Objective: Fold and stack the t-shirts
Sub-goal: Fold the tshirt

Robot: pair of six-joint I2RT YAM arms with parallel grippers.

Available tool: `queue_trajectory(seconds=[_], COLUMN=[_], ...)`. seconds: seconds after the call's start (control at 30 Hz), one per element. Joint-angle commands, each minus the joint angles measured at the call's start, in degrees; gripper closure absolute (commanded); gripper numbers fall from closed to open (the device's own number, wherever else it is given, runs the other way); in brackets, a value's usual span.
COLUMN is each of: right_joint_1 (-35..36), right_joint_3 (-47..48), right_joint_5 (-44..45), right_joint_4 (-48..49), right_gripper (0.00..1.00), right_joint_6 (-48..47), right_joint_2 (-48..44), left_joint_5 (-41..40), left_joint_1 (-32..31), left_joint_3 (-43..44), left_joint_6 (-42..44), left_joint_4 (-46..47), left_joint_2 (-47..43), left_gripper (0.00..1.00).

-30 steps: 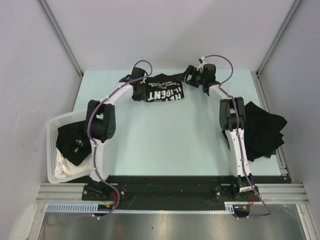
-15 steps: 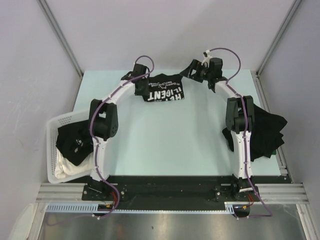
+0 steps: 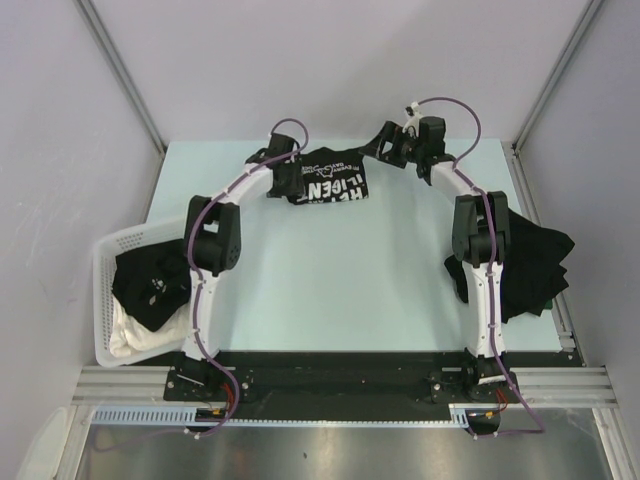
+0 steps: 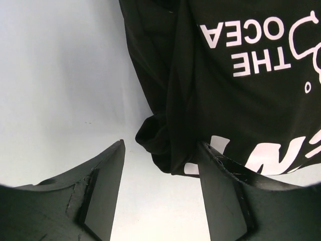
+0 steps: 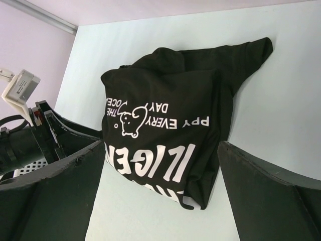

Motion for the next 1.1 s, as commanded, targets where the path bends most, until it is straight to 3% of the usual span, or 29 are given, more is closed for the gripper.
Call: queue_trajectory(seconds=[0.0,0.6,0.87,1.07], right_joint_1=[-0.30,-0.56,-0.82,-0.91], right_joint_3=[0.79,0.26,-2.02,-3.78], right_joint_5=[-1.56,-2.88,-2.79,-2.44], right_joint_4=[1.24,1.68,1.94,3.87], right_gripper=[0.00,0.00,0.00,0.00], right_joint_6=[-0.12,0.76,0.76,2.33], right_joint_2=[-4.62,-6.28,-8.04,-8.92], left_joint_5=[1.95,7.67,8.02,8.02], left_joint_1=[0.93,0.93,0.84,0.75], left_joint_3=[2.30,-0.34,0.01,0.45], left_joint_6=[-2.02,-5.98,-6.86,-6.77], left_joint_4=[2.15,3.82,2.85,0.13], left_joint_2=[0.11,3.00,4.15,4.94], left_gripper=[0.36,0.37,0.50,0.66])
